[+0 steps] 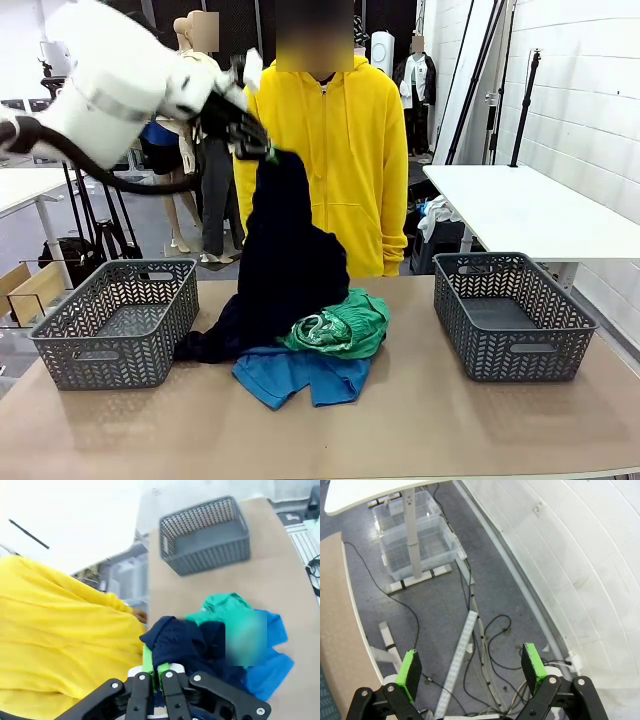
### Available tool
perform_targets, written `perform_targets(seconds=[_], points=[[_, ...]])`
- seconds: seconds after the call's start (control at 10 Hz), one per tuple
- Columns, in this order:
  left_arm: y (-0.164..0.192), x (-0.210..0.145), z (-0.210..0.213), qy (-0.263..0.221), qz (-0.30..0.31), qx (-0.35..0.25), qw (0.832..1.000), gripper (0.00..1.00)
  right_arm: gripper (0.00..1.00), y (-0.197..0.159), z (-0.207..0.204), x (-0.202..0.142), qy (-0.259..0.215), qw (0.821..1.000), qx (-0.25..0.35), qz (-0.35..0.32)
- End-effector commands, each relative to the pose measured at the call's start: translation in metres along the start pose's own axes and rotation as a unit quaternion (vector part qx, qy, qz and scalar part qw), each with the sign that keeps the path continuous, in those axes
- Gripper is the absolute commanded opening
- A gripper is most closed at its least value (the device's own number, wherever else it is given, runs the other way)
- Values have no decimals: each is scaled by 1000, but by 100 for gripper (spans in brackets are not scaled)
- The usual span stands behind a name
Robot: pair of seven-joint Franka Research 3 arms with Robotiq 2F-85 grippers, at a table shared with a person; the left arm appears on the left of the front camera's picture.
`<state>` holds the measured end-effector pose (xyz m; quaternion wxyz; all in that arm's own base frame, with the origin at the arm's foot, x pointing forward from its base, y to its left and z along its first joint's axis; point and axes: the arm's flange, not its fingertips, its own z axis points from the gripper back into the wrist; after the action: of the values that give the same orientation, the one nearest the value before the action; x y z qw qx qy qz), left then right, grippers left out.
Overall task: Sort the tops and bottoms.
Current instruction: Lift clothes from the center of the table with your left hand.
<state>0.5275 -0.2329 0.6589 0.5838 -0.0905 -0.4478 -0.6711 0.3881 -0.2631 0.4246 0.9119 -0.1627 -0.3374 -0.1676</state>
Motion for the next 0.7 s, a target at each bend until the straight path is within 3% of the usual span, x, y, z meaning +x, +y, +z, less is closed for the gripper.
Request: perform_targets(seconds=[0.0,0.3,0.6], points=[[26,43,26,-2,-26,32,999,0,100,-1,0,-1,4,1000,0,5],[46,123,87,-17,-35,82,996,0,100,-1,0,-1,4,1000,0,5],[31,174,129,-46,-17,105,993,0,100,-1,0,-1,4,1000,0,5]])
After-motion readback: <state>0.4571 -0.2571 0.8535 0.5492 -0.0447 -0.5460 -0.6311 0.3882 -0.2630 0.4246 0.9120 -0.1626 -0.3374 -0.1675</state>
